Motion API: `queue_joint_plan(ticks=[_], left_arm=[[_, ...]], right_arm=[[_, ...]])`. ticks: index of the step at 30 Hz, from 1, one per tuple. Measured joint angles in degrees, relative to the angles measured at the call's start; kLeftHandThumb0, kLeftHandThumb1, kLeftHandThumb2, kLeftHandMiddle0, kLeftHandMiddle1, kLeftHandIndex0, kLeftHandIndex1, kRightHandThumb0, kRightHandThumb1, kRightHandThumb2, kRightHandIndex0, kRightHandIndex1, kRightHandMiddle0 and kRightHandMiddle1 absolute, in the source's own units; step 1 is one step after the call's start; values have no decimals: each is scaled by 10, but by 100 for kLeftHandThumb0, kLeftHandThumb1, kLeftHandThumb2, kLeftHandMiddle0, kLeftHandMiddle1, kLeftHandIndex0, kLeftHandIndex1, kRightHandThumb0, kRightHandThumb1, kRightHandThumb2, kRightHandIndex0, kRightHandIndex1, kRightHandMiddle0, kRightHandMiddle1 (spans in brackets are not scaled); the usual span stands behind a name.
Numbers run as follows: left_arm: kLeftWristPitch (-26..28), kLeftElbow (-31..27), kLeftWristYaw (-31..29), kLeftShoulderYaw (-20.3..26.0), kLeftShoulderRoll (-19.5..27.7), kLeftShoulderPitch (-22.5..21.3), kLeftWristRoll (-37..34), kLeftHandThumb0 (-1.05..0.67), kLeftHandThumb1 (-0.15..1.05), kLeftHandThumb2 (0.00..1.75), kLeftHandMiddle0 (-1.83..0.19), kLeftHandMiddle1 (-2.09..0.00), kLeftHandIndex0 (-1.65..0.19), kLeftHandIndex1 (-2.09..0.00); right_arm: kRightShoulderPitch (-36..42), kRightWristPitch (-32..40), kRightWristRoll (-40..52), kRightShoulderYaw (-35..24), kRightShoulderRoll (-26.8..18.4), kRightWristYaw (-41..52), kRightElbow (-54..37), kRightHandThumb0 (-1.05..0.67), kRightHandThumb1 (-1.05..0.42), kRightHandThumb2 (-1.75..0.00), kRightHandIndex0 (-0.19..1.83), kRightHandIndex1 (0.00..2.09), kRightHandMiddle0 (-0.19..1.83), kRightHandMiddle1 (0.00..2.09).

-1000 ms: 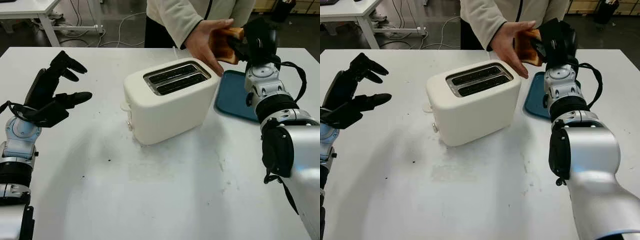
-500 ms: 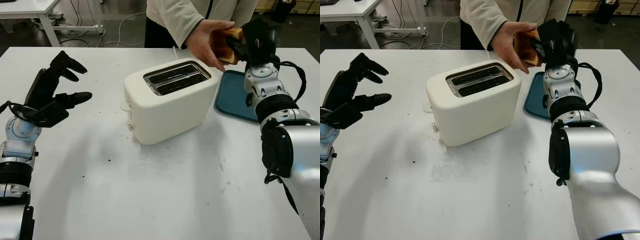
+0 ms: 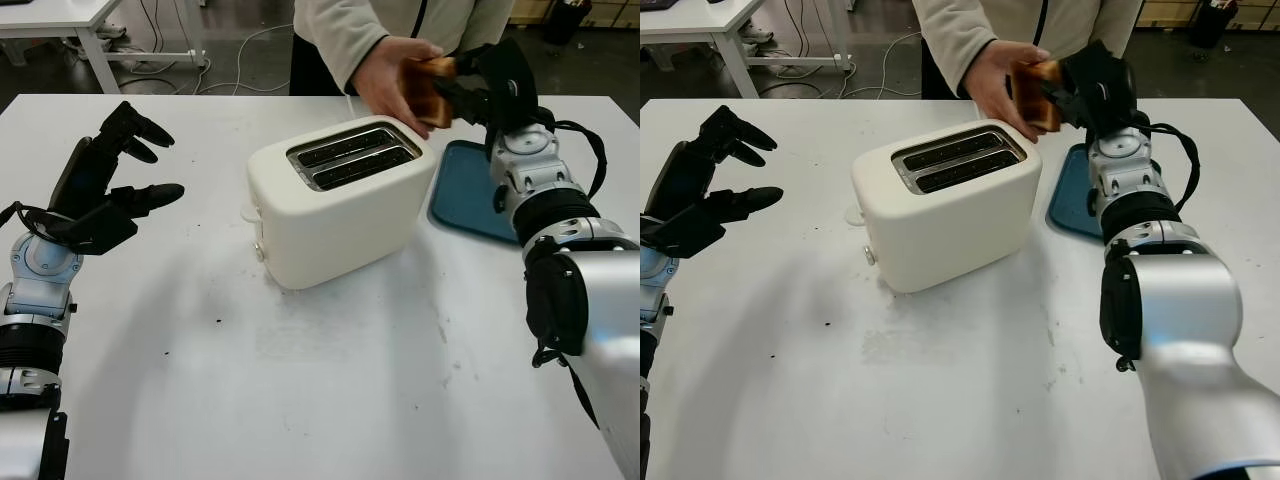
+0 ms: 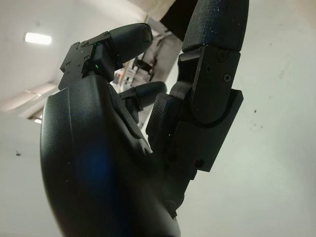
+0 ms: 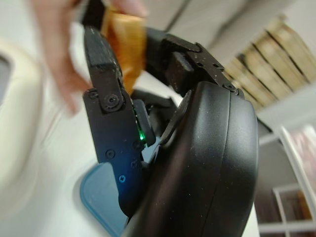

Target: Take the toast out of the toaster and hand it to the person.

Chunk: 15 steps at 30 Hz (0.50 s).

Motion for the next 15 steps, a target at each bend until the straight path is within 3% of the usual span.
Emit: queue_joint_plan(ticks=[8, 15], left_arm=[[4, -9, 0, 1, 0, 9, -1, -105, 92, 21, -12, -163, -7, -154], [5, -23, 0, 4, -1, 23, -8, -105, 92, 19, -10, -162, -7, -154]], right_arm=[[23, -62, -11, 9, -36, 44, -23, -105, -92, -3, 0, 0, 0, 0], [160, -192, 56, -30, -50, 73, -154, -96, -89, -4, 0, 0, 0, 0]])
